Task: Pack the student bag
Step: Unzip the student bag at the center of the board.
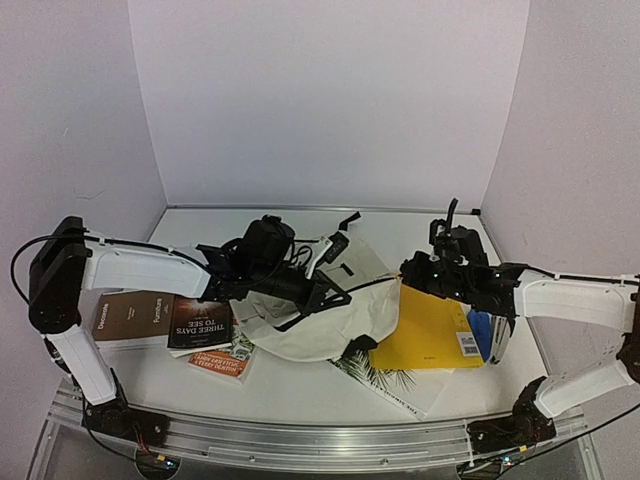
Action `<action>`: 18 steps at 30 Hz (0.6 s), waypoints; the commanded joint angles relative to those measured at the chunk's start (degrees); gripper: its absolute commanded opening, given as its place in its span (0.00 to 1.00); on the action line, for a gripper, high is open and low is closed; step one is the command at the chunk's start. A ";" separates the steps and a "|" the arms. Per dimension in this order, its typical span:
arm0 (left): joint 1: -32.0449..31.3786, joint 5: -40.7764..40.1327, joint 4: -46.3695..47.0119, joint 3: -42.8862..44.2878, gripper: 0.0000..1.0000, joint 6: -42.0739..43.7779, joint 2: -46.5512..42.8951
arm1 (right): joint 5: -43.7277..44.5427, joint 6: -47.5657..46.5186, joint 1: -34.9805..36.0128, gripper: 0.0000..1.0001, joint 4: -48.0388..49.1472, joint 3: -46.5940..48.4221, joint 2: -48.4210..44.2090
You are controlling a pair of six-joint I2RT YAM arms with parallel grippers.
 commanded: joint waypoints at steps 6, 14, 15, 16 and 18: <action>-0.15 -3.07 -11.65 -8.91 0.04 1.61 -13.20 | 2.75 -0.12 -4.27 0.00 -0.91 3.36 3.04; -0.15 -4.74 -12.65 -11.74 0.11 -1.25 -15.74 | -10.42 -4.86 -4.14 0.00 3.62 3.86 4.44; -0.15 -4.61 -11.59 -11.46 0.16 -1.76 -15.62 | -13.09 -5.58 -4.11 0.00 4.42 3.88 4.47; -0.15 -4.27 -10.18 -11.10 0.21 -2.44 -15.24 | -15.66 -6.08 -4.11 0.00 5.02 3.84 4.54; -0.14 -3.53 -8.28 -9.16 0.30 -3.41 -13.77 | -17.82 -6.71 -3.93 0.00 5.69 3.63 4.40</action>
